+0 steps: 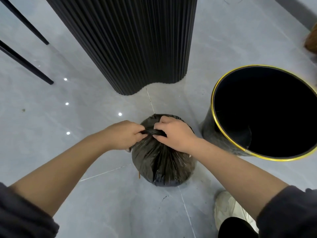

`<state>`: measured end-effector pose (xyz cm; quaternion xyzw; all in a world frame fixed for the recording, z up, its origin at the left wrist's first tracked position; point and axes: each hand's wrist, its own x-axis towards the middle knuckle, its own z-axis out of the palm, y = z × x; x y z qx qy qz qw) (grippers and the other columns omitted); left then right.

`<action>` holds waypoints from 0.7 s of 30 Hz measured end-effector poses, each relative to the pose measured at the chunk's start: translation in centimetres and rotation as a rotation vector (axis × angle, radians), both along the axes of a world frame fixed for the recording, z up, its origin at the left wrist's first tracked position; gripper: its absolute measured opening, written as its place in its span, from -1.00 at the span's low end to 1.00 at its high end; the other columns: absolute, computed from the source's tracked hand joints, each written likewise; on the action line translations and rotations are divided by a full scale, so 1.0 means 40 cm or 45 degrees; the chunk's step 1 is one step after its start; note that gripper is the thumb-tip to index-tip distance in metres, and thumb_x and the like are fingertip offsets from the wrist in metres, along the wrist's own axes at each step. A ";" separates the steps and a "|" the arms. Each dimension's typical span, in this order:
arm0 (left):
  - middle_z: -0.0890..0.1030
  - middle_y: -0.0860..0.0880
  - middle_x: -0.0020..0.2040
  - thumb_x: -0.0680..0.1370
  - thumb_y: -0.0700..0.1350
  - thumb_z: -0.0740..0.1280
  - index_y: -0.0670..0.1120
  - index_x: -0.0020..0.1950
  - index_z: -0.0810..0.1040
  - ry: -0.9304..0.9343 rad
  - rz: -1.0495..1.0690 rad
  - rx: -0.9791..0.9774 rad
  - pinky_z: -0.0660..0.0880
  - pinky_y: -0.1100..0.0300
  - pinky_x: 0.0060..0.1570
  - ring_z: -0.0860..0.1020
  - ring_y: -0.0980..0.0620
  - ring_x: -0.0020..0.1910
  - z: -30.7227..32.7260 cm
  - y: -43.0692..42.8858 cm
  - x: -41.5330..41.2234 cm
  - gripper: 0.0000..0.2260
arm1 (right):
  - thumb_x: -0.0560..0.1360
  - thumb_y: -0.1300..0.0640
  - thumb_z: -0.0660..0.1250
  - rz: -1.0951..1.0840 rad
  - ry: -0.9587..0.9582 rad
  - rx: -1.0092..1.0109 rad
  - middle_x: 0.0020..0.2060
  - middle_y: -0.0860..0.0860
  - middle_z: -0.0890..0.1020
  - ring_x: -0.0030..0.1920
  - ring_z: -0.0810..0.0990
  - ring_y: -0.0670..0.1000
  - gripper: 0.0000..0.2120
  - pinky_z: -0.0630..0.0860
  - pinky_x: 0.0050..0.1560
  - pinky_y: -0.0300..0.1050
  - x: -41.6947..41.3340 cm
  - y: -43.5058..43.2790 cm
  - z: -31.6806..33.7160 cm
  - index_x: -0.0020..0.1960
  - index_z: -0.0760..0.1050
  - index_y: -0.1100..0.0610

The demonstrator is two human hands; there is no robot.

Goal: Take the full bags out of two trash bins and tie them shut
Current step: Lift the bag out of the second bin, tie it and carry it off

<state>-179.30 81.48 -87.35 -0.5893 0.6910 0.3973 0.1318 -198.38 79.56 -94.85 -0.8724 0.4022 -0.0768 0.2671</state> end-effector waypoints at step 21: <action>0.43 0.03 -0.37 0.52 0.00 0.12 -0.03 -0.34 0.36 -0.236 0.147 -0.562 0.27 0.15 -0.38 0.43 -0.02 -0.32 -0.050 0.047 -0.100 -0.74 | 0.50 -0.08 0.27 -0.066 0.100 -0.093 0.04 0.02 0.48 -0.13 0.55 0.11 -0.70 0.30 -0.32 -0.11 0.005 0.015 0.014 0.19 0.44 -0.01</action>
